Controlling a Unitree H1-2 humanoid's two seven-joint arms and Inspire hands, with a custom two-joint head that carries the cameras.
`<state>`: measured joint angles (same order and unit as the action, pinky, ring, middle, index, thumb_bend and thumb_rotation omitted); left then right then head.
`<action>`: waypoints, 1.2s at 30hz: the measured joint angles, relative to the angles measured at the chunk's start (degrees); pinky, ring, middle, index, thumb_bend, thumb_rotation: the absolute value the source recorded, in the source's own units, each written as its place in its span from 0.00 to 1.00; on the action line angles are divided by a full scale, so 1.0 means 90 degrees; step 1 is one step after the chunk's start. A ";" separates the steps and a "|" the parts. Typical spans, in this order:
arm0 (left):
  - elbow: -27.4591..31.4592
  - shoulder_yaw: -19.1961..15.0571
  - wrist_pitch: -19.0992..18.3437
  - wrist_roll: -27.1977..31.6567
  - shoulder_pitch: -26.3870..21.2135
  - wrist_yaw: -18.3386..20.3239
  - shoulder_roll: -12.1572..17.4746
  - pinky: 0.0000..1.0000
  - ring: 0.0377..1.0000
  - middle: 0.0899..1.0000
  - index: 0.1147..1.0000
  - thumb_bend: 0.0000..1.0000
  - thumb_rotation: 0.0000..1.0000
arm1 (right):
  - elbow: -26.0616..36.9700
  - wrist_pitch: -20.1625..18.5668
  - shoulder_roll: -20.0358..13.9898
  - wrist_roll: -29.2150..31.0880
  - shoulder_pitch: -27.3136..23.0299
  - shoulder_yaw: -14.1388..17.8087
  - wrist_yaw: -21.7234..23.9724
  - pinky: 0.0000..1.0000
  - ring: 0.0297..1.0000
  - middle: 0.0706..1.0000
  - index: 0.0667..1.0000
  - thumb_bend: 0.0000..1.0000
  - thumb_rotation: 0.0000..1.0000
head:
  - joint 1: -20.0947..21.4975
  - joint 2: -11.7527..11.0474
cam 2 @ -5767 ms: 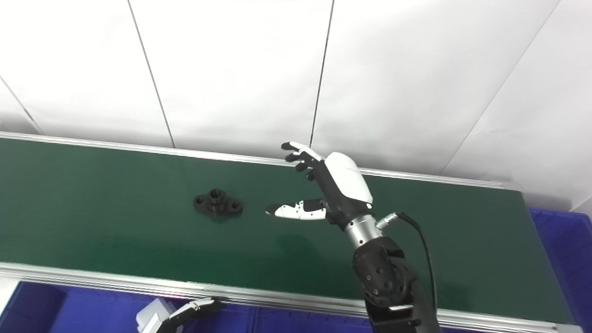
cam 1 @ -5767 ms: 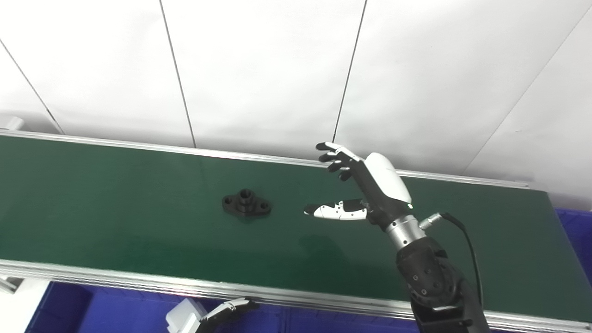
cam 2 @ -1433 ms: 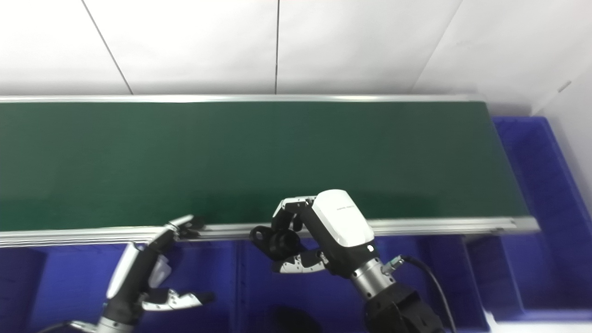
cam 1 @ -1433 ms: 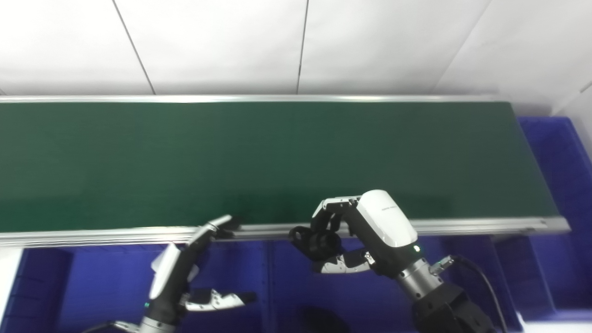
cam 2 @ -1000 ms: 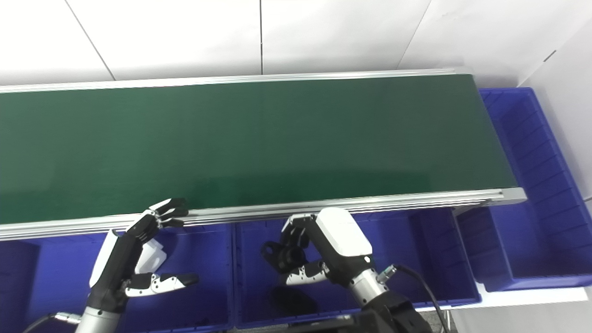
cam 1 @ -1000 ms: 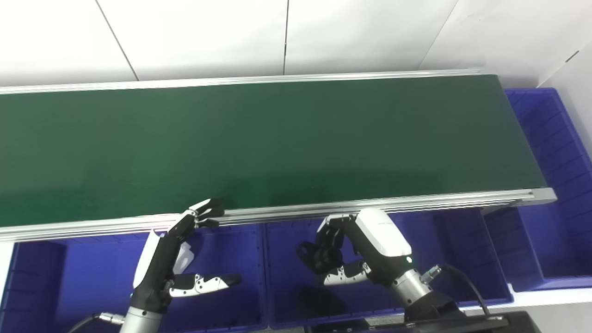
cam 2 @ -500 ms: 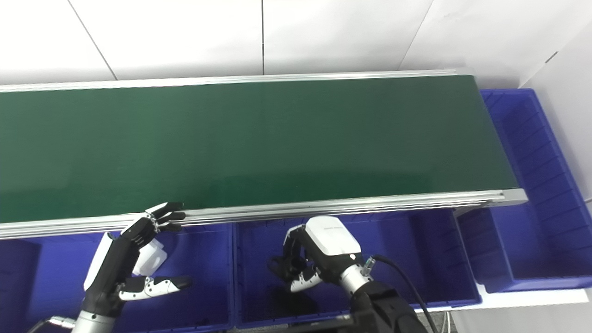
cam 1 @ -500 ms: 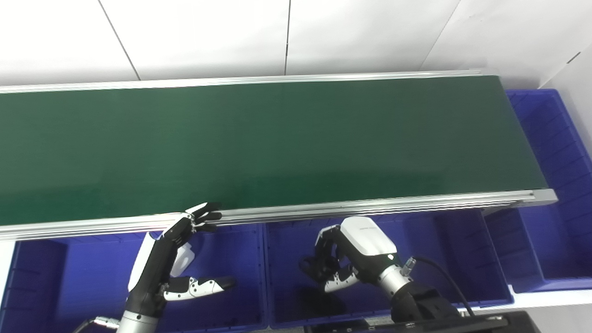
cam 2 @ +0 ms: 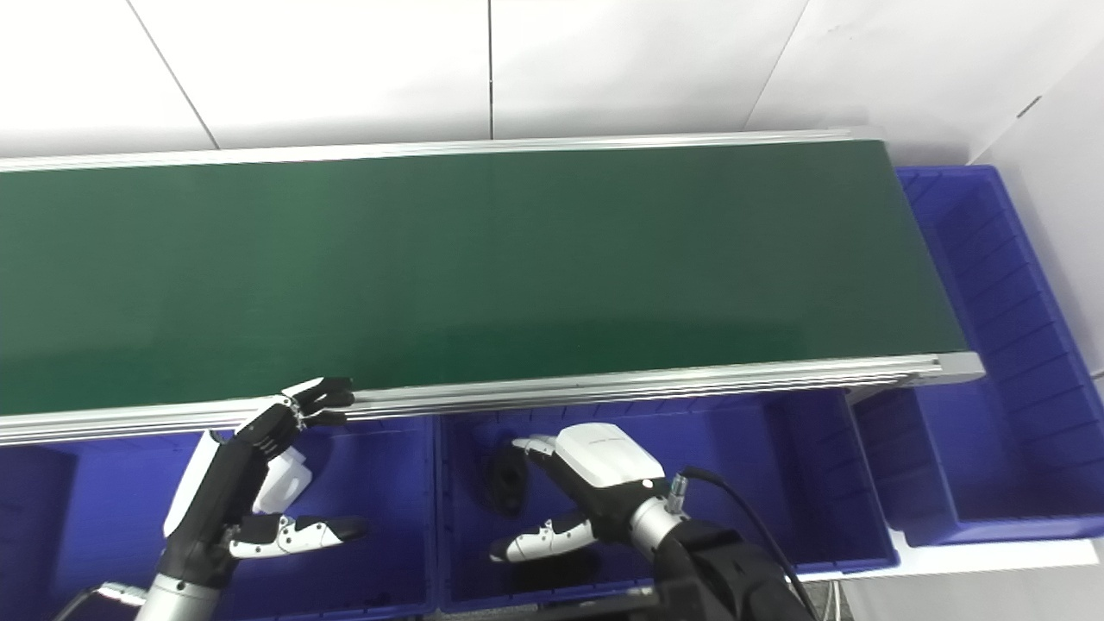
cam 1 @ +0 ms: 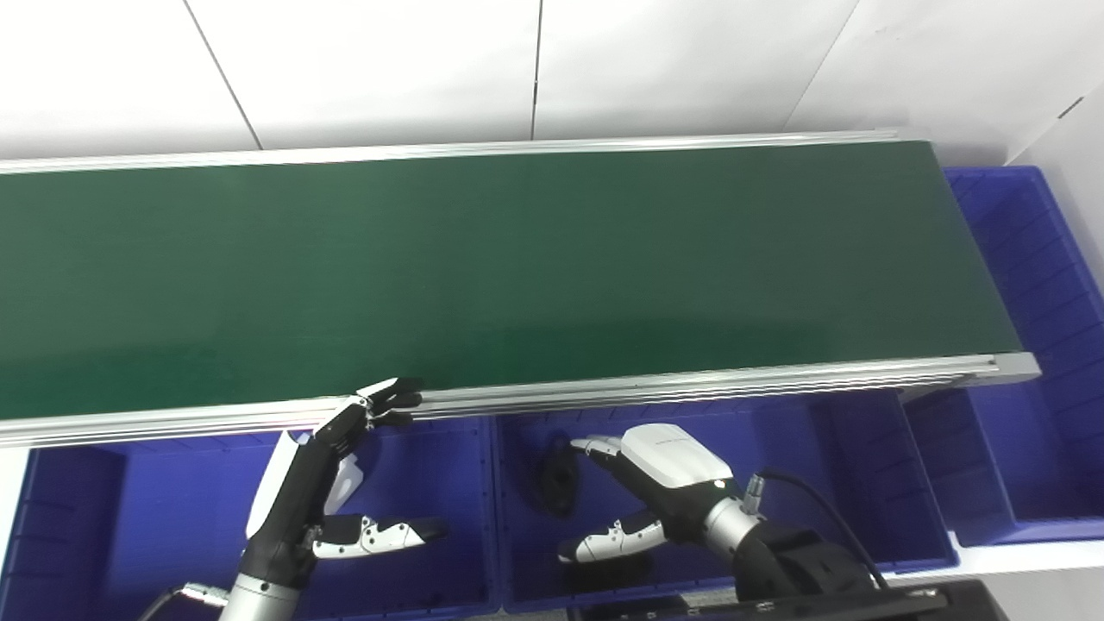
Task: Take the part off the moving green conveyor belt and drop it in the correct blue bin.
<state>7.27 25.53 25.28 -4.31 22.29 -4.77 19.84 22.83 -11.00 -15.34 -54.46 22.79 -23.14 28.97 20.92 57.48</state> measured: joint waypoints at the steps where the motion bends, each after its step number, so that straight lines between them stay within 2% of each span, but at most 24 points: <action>1: 0.0000 -0.0017 0.0000 0.0002 0.0008 0.0028 -0.0019 0.71 0.78 0.81 0.74 0.69 0.26 | 0.0025 0.0001 0.0025 0.0104 0.0060 0.0045 -0.0071 0.93 0.93 0.91 0.85 0.74 0.65 | -0.0019 0.0000; 2: 0.0000 -0.0038 0.0000 0.0004 0.0015 0.0067 -0.0035 0.71 0.78 0.81 0.74 0.69 0.25 | 0.0036 0.0002 0.0051 0.0252 0.0115 0.0101 -0.0130 0.87 0.92 0.91 0.86 0.74 0.61 | -0.0029 0.0000; 5: 0.0000 -0.0105 0.0000 0.0012 0.0024 0.0144 -0.0058 0.72 0.78 0.81 0.74 0.68 0.23 | 0.0218 0.0012 0.0187 0.0769 0.0390 0.0268 -0.0457 0.85 0.91 0.92 0.91 0.73 0.59 | -0.0049 -0.0019; 9: -0.0001 -0.0168 0.0000 0.0011 0.0029 0.0213 -0.0065 0.72 0.78 0.81 0.74 0.69 0.24 | 0.0380 0.0038 0.0526 0.1747 0.0752 0.0367 -0.0839 0.74 0.86 0.90 0.94 0.70 0.56 | -0.0078 -0.0029; 11: -0.0003 -0.0184 0.0000 0.0012 0.0033 0.0240 -0.0083 0.72 0.78 0.81 0.74 0.69 0.24 | 0.0393 0.0068 0.0696 0.2167 0.0907 0.0368 -0.1002 0.73 0.86 0.90 0.94 0.69 0.56 | -0.0097 -0.0039; 14: -0.0014 -0.0187 0.0000 0.0014 0.0025 0.0276 -0.0122 0.71 0.78 0.81 0.75 0.69 0.24 | 0.0383 0.0194 0.0781 0.2638 0.1007 0.0354 -0.1190 0.78 0.86 0.89 0.93 0.68 0.55 | -0.0117 -0.0049; 16: -0.0019 -0.0192 0.0000 0.0013 0.0015 0.0286 -0.0137 0.71 0.78 0.81 0.75 0.69 0.25 | 0.0330 0.0446 0.0785 0.2893 0.1034 0.0391 -0.1417 0.79 0.86 0.89 0.93 0.69 0.56 | -0.0166 -0.0059; 23: -0.0057 -0.0209 0.0000 -0.0063 0.0015 0.0292 -0.0196 0.71 0.78 0.82 0.76 0.69 0.26 | -0.0028 0.0930 0.0775 0.3264 0.1035 0.0393 -0.1962 0.81 0.88 0.92 0.95 0.73 0.54 | -0.0264 -0.0088; 31: -0.0066 -0.0213 0.0000 -0.0103 0.0014 0.0294 -0.0286 0.70 0.77 0.81 0.75 0.70 0.26 | -0.0707 0.1741 0.0790 0.3586 0.0884 0.0484 -0.2500 0.82 0.91 0.96 0.98 0.75 0.53 | -0.0352 -0.0127; 36: -0.0108 -0.0213 0.0000 -0.0106 0.0014 0.0295 -0.0297 0.71 0.78 0.81 0.75 0.70 0.27 | -0.0878 0.1966 0.0849 0.3797 0.0825 0.0546 -0.2680 0.83 0.92 0.98 0.98 0.75 0.51 | -0.0420 -0.0146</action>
<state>6.30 23.62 25.28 -5.27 22.42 -2.12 17.17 14.93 6.69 -7.70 -20.28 30.21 -18.23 4.85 17.14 56.16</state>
